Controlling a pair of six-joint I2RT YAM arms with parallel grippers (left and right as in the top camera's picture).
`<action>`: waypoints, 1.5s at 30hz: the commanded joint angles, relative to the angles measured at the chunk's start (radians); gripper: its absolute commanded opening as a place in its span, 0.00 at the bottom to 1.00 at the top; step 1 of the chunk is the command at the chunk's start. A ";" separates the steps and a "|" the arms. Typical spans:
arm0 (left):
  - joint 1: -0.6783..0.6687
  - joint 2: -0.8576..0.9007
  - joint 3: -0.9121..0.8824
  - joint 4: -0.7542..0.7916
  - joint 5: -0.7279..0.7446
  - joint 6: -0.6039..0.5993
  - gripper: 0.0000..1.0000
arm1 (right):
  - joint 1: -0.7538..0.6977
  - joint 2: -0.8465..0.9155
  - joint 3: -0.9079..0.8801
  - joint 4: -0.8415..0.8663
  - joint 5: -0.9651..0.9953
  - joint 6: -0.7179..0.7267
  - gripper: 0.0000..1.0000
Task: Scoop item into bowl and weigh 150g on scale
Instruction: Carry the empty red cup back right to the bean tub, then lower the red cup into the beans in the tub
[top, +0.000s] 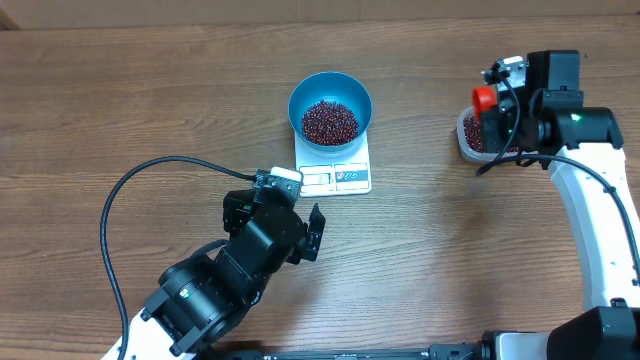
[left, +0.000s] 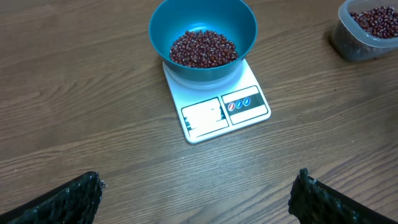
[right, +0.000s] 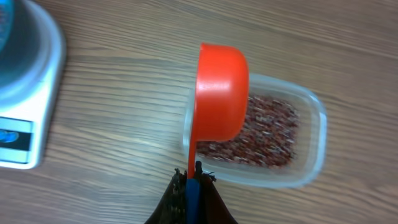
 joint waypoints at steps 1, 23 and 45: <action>0.005 0.002 -0.008 0.004 0.004 -0.014 1.00 | -0.029 -0.017 0.025 -0.006 0.088 0.021 0.04; 0.005 0.002 -0.008 0.022 0.004 -0.014 1.00 | -0.113 0.152 -0.064 0.010 0.014 0.024 0.04; 0.005 0.002 -0.008 0.023 0.005 -0.014 1.00 | -0.127 0.257 -0.074 -0.015 -0.284 0.012 0.04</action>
